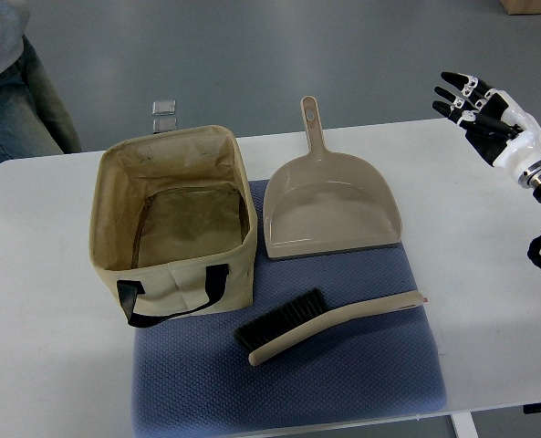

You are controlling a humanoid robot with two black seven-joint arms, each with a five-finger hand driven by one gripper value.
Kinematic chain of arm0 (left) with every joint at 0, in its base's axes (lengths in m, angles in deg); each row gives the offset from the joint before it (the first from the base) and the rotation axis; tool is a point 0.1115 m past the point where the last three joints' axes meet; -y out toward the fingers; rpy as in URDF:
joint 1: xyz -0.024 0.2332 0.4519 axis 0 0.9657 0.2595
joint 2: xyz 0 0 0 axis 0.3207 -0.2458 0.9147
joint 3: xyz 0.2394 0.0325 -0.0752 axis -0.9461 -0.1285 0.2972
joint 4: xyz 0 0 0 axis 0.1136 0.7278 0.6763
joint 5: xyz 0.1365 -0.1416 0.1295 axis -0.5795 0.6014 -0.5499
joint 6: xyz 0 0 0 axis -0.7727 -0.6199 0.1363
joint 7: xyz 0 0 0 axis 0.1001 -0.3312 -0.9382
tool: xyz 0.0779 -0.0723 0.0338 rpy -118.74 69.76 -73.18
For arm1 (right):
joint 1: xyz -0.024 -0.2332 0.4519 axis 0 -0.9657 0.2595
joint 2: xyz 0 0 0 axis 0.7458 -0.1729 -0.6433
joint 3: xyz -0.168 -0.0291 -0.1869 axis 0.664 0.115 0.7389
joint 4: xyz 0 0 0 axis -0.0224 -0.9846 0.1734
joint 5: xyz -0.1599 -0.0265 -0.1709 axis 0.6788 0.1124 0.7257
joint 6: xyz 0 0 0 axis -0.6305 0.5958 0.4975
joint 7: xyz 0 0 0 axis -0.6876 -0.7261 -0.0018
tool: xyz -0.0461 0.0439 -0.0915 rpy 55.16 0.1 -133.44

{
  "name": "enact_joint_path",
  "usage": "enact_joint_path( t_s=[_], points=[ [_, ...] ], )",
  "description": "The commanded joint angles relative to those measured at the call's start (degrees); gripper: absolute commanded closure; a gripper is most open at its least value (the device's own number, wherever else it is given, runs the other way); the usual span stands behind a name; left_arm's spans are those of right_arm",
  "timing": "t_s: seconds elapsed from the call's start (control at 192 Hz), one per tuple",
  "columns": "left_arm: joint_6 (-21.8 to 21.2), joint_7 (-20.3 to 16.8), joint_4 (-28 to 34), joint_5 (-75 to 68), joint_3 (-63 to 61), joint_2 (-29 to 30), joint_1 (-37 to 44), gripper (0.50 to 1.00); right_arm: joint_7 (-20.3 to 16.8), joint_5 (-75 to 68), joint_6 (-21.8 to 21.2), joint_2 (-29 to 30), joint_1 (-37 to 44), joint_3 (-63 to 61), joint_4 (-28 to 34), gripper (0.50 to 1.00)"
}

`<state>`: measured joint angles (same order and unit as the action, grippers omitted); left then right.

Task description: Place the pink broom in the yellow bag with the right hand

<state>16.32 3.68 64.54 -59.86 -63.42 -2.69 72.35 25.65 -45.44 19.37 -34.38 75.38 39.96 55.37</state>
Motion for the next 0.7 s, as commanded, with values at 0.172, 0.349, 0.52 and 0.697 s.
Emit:
enact_joint_path(
  t_s=[0.172,0.349,0.52,0.697],
  points=[
    [0.35,0.00,-0.28,0.00,0.01,0.00,0.17,0.500,0.00,0.00,0.00,-0.12,0.05,-0.09,0.01,0.572],
    [0.35,0.00,0.34,0.00,-0.17,0.00,0.08,0.500,0.00,0.00,-0.09,-0.12,0.40,0.00,0.01,0.572],
    [0.26,0.00,0.43,0.00,-0.26,0.00,0.00,0.500,0.00,0.00,-0.09,-0.21,1.37,0.00,0.01,0.572],
    [0.26,0.00,0.25,0.00,0.01,0.00,0.00,0.500,0.00,0.00,-0.18,-0.12,1.63,-0.09,0.01,0.572]
  ],
)
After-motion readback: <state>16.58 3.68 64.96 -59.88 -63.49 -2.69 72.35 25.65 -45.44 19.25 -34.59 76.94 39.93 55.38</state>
